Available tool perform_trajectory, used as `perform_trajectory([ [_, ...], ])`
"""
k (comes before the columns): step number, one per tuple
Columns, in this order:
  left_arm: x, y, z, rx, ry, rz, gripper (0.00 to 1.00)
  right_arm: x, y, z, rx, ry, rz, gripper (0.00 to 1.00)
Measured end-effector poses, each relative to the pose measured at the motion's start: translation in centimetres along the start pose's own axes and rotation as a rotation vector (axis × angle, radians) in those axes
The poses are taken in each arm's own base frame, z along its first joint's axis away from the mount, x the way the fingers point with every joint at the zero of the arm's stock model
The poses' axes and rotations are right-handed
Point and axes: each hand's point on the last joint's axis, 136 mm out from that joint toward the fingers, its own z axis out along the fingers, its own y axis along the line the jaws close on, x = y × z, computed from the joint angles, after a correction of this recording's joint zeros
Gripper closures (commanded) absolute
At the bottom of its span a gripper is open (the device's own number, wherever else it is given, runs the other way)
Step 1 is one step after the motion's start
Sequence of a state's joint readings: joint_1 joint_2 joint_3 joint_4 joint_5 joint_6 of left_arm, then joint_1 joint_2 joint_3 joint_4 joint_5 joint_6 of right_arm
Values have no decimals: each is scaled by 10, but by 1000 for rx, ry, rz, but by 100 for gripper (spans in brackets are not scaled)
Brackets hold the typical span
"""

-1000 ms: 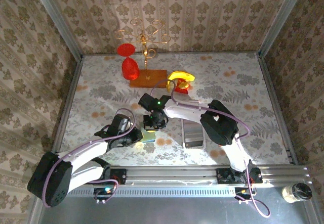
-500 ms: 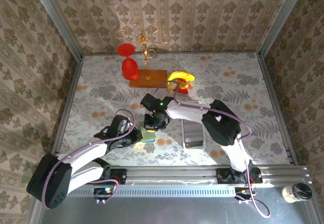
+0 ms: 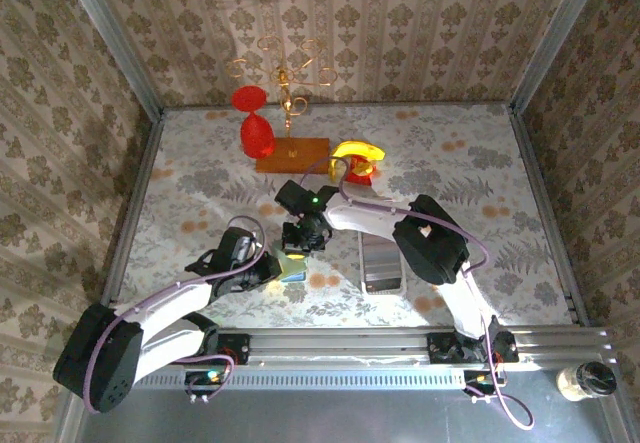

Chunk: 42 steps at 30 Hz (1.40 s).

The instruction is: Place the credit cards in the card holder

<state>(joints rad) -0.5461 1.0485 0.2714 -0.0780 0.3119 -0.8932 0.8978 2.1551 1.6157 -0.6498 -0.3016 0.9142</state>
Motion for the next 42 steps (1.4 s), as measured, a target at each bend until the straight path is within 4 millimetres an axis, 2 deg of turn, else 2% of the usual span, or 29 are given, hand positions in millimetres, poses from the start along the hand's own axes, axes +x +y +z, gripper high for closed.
perform_trajectory([
  [14,-5,0,-3,32,12,-35,83,2,-5,5,194,21,-114,100],
  [18,-14,4,-9,42,-36,-61,82,2,-6,5,219,22,-116,100],
  [21,-22,6,-14,45,-73,-81,80,3,-7,4,213,9,-110,100],
  [29,-23,7,-13,44,-63,-90,72,5,-5,-6,76,-104,-68,100],
  [37,-26,4,-7,31,-25,-79,63,4,-11,-11,91,-133,-67,100],
  [42,-31,-4,-6,40,-15,-52,60,6,-21,-17,114,-144,-61,100],
])
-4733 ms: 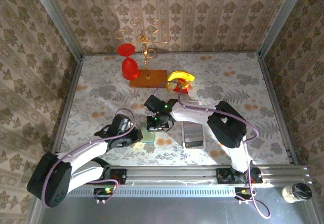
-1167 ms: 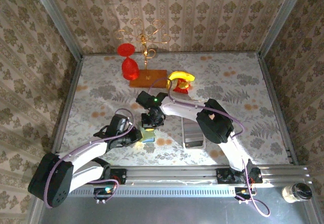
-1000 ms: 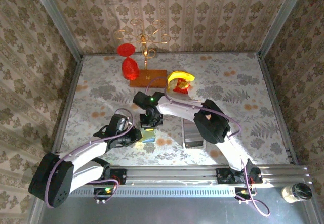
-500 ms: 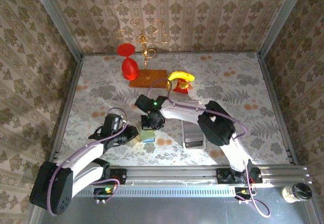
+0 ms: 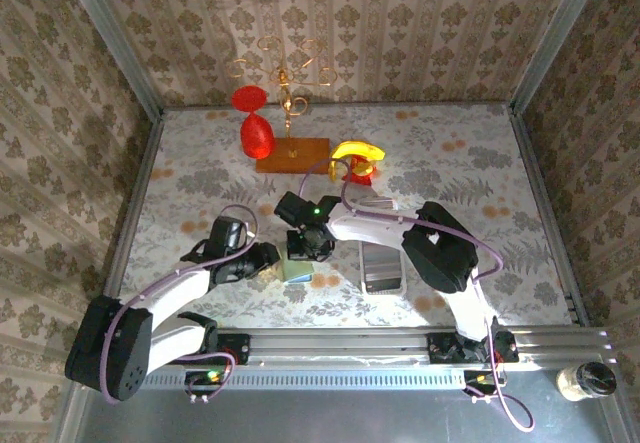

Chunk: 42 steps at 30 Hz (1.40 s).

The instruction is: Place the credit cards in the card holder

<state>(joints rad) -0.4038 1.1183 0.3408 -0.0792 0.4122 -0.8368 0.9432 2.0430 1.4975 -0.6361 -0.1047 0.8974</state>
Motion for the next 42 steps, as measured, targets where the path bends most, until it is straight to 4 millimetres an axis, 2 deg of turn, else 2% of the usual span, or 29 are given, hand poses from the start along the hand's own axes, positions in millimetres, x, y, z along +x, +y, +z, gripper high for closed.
perform_trajectory([
  [12,10,-10,15,-20,64,71,57,-3,-10,-5,4,-4,20,100],
  [26,11,-14,18,-20,71,89,56,4,-18,-19,-19,-14,27,100],
  [30,12,-15,19,-19,73,92,57,5,-20,-18,-29,-5,36,100],
  [42,13,-18,25,-12,86,101,62,5,-11,-14,-67,21,33,100],
])
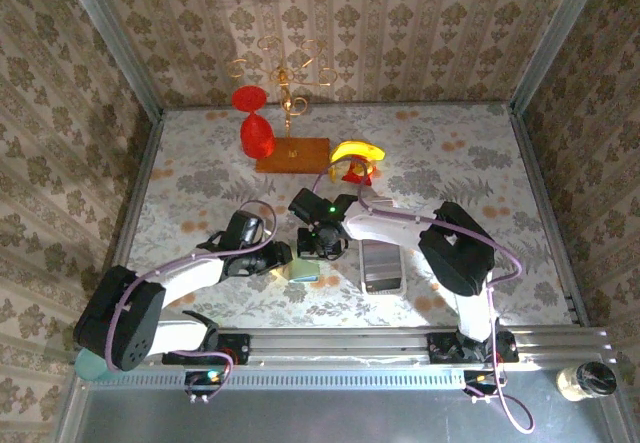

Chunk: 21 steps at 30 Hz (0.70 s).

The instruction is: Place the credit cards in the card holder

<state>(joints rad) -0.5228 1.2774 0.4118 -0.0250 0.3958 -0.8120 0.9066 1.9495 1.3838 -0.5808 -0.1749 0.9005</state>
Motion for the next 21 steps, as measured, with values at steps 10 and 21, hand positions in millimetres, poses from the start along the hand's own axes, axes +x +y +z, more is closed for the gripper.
perform_trajectory([
  [10,0,-2,3,2,4,-1,64,1,0,6,3,20,3,100],
  [21,0,-2,4,5,4,1,64,1,-1,8,9,23,22,100],
])
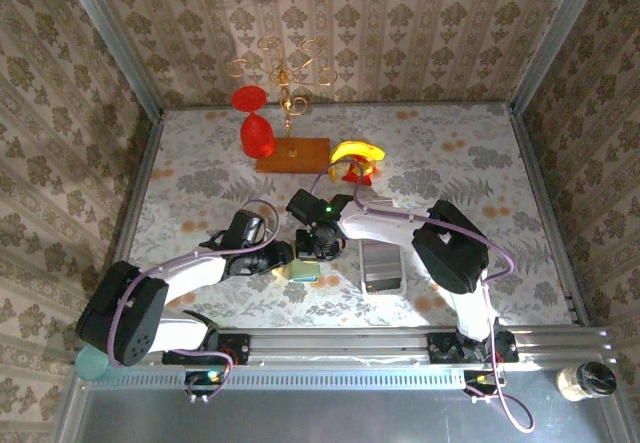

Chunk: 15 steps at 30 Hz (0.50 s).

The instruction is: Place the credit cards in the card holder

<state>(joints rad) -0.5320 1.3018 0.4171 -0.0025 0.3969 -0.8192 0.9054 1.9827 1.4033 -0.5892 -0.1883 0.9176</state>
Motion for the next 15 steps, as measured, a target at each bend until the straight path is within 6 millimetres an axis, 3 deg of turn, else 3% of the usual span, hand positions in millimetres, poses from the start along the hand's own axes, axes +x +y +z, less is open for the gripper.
perform_trajectory([
  [15,0,-1,1,1,2,3,63,-9,-3,-9,-2,-38,13,100],
])
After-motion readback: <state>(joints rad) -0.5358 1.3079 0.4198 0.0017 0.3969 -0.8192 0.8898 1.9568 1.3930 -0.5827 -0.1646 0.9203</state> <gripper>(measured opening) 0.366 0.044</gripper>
